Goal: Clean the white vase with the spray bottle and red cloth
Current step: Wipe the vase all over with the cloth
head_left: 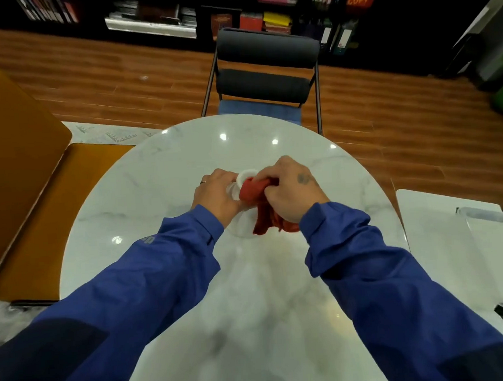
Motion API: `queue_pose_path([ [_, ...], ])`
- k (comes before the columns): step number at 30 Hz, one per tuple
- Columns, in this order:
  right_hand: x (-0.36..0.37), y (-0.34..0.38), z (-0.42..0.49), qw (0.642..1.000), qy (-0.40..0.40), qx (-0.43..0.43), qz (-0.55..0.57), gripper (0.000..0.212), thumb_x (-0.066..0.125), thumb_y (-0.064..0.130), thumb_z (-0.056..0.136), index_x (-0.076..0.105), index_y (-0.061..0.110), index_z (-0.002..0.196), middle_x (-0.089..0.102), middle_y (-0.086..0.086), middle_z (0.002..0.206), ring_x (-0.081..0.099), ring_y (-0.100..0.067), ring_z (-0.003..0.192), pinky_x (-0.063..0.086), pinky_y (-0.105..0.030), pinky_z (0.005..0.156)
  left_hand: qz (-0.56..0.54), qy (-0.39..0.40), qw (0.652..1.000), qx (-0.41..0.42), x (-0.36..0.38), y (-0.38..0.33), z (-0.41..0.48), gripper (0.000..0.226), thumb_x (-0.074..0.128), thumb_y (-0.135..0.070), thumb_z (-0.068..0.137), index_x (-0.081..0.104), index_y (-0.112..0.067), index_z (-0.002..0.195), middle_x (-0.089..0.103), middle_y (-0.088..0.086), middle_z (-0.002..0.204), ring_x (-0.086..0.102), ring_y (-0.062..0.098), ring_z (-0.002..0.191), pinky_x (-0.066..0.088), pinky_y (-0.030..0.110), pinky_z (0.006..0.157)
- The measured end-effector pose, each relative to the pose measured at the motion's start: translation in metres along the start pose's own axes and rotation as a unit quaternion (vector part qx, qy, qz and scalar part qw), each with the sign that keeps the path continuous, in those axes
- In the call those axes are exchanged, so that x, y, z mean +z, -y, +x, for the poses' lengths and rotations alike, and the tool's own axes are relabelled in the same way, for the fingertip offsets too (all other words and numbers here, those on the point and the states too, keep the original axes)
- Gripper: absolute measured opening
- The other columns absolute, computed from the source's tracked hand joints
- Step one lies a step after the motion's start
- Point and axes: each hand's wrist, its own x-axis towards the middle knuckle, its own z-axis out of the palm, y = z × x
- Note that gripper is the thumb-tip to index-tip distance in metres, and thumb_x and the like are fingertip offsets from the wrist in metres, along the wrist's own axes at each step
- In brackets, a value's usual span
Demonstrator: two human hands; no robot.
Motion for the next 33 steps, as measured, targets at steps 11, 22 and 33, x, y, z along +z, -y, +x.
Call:
queue_pose_path([
  [11,0.008,0.009,-0.006,0.992,0.057,-0.074,-0.089,0.056,0.050,-0.005,0.082,0.062,0.029,0.124,0.057,0.001,0.124,0.044,-0.025,0.115,0.042,-0.037,0.101,-0.003,-0.008,1.000,-0.016,0.002,0.001,0.002,0.047,0.070,-0.046,0.067,0.064,-0.017,0.103,0.060,0.007,0.110,0.055,0.031,0.104,0.048,0.047,0.092],
  [22,-0.011,-0.001,0.018,0.976,0.050,-0.073,-0.199,0.046,0.056,0.014,0.094,0.053,0.035,0.134,0.043,-0.002,0.129,0.040,-0.027,0.118,0.042,-0.040,0.102,0.021,0.003,0.999,-0.025,-0.007,-0.010,-0.005,0.053,0.076,-0.051,0.068,0.064,-0.015,0.105,0.064,0.007,0.109,0.058,0.031,0.102,0.048,0.044,0.092],
  [33,0.006,0.048,0.011,0.976,0.177,0.128,0.022,0.018,0.050,0.018,0.097,0.062,0.006,0.105,0.056,-0.002,0.078,0.054,-0.017,0.062,0.045,-0.023,0.045,0.039,0.004,0.999,-0.028,-0.004,-0.002,0.000,0.032,0.057,-0.026,0.080,0.063,-0.010,0.107,0.061,0.010,0.114,0.056,0.036,0.105,0.046,0.047,0.092],
])
